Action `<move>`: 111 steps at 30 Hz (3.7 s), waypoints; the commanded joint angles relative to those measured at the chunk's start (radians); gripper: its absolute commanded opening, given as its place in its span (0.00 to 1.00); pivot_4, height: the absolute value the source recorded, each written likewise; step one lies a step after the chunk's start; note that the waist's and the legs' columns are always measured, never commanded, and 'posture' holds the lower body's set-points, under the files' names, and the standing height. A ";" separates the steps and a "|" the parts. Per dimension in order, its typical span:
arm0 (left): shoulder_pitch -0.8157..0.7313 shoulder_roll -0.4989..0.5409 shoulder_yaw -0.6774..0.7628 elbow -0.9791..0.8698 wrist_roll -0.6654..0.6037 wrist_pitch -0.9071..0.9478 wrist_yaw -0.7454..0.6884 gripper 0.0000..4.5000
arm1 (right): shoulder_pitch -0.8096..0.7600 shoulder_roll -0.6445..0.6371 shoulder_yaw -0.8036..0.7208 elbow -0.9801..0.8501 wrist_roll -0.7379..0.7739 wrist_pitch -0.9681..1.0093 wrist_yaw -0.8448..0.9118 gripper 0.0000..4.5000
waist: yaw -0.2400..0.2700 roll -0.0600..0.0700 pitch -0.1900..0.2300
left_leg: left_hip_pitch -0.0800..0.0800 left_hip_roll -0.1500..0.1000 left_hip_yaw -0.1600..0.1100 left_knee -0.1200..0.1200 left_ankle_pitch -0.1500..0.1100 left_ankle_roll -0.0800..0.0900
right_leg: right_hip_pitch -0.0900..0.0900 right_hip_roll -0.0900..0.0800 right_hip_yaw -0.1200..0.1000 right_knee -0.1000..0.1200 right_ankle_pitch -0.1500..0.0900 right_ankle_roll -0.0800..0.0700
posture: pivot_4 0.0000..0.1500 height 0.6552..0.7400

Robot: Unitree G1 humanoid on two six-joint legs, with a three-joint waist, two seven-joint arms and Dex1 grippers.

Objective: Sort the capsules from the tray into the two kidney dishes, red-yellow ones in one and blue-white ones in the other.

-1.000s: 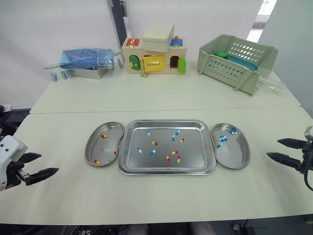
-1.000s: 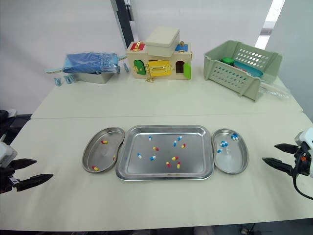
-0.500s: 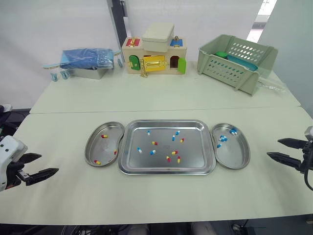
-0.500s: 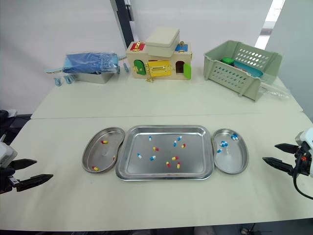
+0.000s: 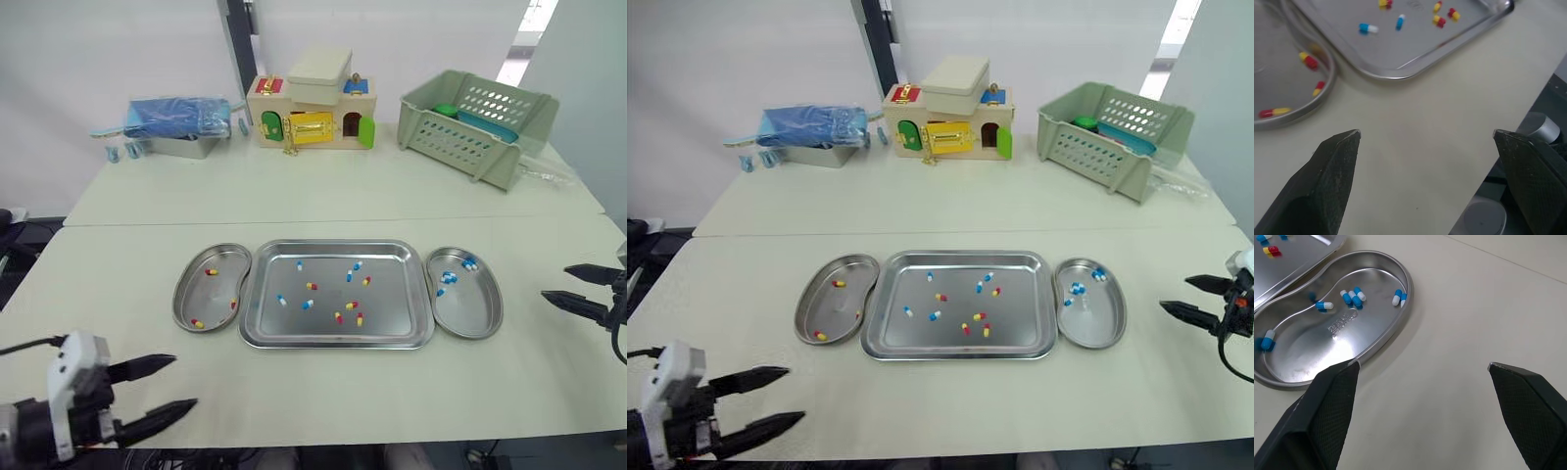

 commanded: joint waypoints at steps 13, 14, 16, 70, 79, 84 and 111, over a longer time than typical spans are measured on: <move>0.055 -0.289 -0.249 0.025 0.135 -0.595 0.047 1.00 | 0.062 -0.008 -0.060 -0.054 0.015 -0.008 -0.009 0.99 | 0.032 0.000 -0.001 | -0.001 0.000 0.002 0.001 -0.001 0.001 | 0.002 0.000 0.000 -0.007 0.002 0.002 | 1.00 1.00; 0.057 -0.284 -0.252 0.028 0.132 -0.601 0.048 1.00 | 0.065 -0.007 -0.061 -0.058 0.016 -0.006 -0.011 0.99 | 0.032 0.000 -0.002 | -0.001 0.000 0.002 0.000 -0.001 0.001 | 0.002 0.000 0.000 -0.007 0.002 0.002 | 1.00 1.00; 0.059 -0.273 -0.258 0.032 0.128 -0.614 0.051 1.00 | 0.070 -0.005 -0.063 -0.064 0.019 -0.004 -0.013 0.99 | 0.031 0.000 -0.002 | -0.001 0.000 0.002 0.000 -0.001 0.001 | 0.002 0.000 0.000 -0.007 0.002 0.002 | 1.00 1.00; 0.240 -0.463 -0.428 0.002 0.205 -0.860 0.467 1.00 | -0.797 0.826 0.978 -0.377 -0.122 0.497 -0.471 0.99 | 0.011 -0.005 -0.009 | -0.003 0.000 -0.001 -0.001 -0.001 0.001 | -0.003 0.000 -0.001 -0.006 0.003 0.003 | 1.00 1.00; 0.289 -0.463 -0.443 0.017 0.229 -0.905 0.476 1.00 | -0.797 0.903 1.053 -0.191 -0.278 0.358 -0.487 0.99 | 0.016 -0.007 -0.010 | -0.004 0.000 -0.001 -0.001 -0.001 0.001 | -0.007 0.000 -0.001 -0.006 0.003 0.003 | 1.00 1.00; 0.291 -0.457 -0.449 0.009 0.231 -0.906 0.490 1.00 | -0.776 0.910 1.055 -0.171 -0.316 0.336 -0.462 0.99 | 0.014 -0.006 -0.010 | -0.004 0.000 -0.001 -0.002 -0.001 0.001 | -0.007 0.000 0.000 -0.005 0.003 0.003 | 1.00 1.00; 0.295 -0.415 -0.449 -0.006 0.225 -0.893 0.529 1.00 | -0.706 0.966 1.076 -0.051 -0.487 0.241 -0.431 0.22 | 0.013 -0.006 -0.010 | -0.004 0.000 -0.001 -0.002 -0.001 0.001 | -0.007 0.000 0.000 -0.005 0.003 0.003 | 1.00 1.00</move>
